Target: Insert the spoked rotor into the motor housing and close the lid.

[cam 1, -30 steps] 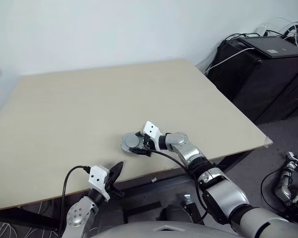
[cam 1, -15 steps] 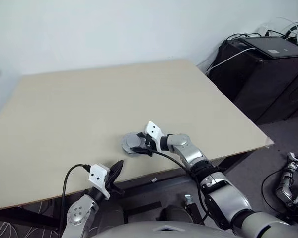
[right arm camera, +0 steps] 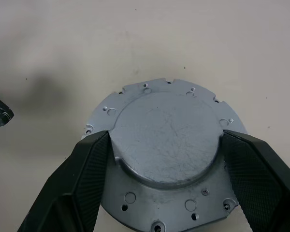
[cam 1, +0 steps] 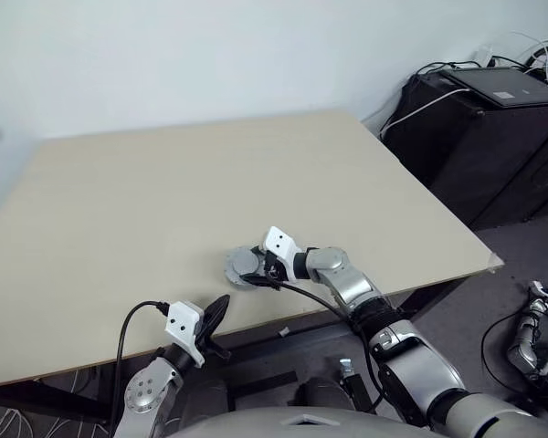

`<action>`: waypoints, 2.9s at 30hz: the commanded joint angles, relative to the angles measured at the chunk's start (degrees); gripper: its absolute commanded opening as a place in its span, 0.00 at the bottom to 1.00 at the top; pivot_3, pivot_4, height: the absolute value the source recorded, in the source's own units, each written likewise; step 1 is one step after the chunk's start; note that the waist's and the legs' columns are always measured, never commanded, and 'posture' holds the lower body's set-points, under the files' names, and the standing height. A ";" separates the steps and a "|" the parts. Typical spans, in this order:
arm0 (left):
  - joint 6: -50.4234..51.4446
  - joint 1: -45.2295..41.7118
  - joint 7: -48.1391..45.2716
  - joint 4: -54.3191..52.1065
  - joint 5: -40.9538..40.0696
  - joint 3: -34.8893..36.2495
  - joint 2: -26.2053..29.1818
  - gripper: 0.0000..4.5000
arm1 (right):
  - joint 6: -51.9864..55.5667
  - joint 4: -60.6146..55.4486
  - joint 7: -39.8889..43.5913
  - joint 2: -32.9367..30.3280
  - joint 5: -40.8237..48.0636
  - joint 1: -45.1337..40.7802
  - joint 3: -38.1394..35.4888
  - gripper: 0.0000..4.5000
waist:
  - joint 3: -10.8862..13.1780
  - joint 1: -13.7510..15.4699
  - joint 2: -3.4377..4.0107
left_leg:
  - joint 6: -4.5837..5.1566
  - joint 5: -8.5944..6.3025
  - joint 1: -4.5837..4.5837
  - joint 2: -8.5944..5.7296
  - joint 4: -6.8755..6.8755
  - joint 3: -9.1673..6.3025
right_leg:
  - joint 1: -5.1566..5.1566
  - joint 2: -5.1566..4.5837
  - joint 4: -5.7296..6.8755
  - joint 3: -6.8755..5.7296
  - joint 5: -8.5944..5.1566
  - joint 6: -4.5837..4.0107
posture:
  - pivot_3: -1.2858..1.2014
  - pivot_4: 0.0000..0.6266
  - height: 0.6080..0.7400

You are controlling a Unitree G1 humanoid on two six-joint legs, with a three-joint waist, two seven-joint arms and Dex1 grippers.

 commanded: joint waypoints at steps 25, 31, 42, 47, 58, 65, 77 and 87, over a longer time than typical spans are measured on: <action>0.19 -0.44 0.57 -2.41 -0.01 -0.13 -0.13 0.00 | 1.07 5.57 -1.77 -2.19 -5.25 -2.99 2.83 0.74 | -0.14 0.03 0.20 | -0.01 0.00 0.03 -0.01 0.00 -0.03 | 0.02 -0.05 0.06 -0.03 0.01 0.00 | 0.52 0.00 1.00; 0.42 -0.53 0.61 -2.36 0.04 -0.07 0.08 0.00 | 1.47 5.67 -1.27 -2.46 -5.04 -2.92 3.02 0.74 | -0.24 0.13 0.34 | -0.01 -0.01 0.06 -0.01 0.00 -0.07 | 0.05 -0.10 0.07 -0.10 0.01 0.00 | 0.52 0.00 1.00; 0.62 -0.68 0.36 -2.36 0.02 -0.25 0.17 0.00 | 4.53 4.78 3.55 -3.02 -3.16 -2.70 2.47 0.74 | -0.27 0.57 0.37 | -0.01 -0.01 0.04 -0.04 -0.04 -0.12 | 0.04 -0.14 0.00 -0.10 0.01 0.00 | 0.52 0.00 1.00; 0.70 -0.76 0.44 -2.39 0.05 -0.32 0.03 0.00 | 4.97 4.76 4.09 -3.26 -3.57 -2.94 2.88 0.74 | -0.26 0.63 0.37 | -0.01 -0.01 0.03 -0.05 -0.04 -0.10 | 0.04 -0.15 -0.03 -0.10 0.00 0.00 | 0.52 0.00 1.00; 0.62 -0.68 0.92 -2.29 0.13 -0.54 -0.26 0.00 | 5.65 5.10 5.34 -4.05 -3.95 -3.55 3.88 0.74 | -0.25 0.66 0.38 | -0.01 -0.01 0.02 -0.06 -0.06 -0.15 | 0.03 -0.19 -0.06 -0.11 0.00 0.01 | 0.52 0.00 1.00; 0.51 -0.64 1.10 -2.14 0.04 -0.81 -0.22 0.00 | 5.65 5.38 3.80 -3.94 -4.25 -3.65 3.81 0.74 | -0.25 0.65 0.39 | -0.02 -0.01 0.03 -0.06 -0.07 -0.19 | 0.04 -0.20 -0.04 -0.14 0.00 0.01 | 0.52 0.00 1.00; 1.70 -0.62 1.49 -3.35 0.15 -1.19 -0.17 0.00 | 7.21 6.11 0.75 -2.21 -2.06 -3.50 0.82 0.74 | -0.24 0.60 0.41 | -0.02 -0.01 0.04 -0.04 -0.09 -0.25 | 0.03 -0.22 -0.01 -0.22 0.00 0.01 | 0.52 0.00 1.00; 3.25 -0.46 1.84 -4.95 -0.07 -1.39 0.03 0.00 | 7.22 6.58 -0.47 -2.25 -3.13 -3.73 1.19 0.74 | -0.21 0.60 0.44 | -0.02 -0.01 0.04 -0.04 -0.09 -0.27 | 0.03 -0.25 -0.01 -0.25 0.00 0.01 | 0.52 0.00 1.00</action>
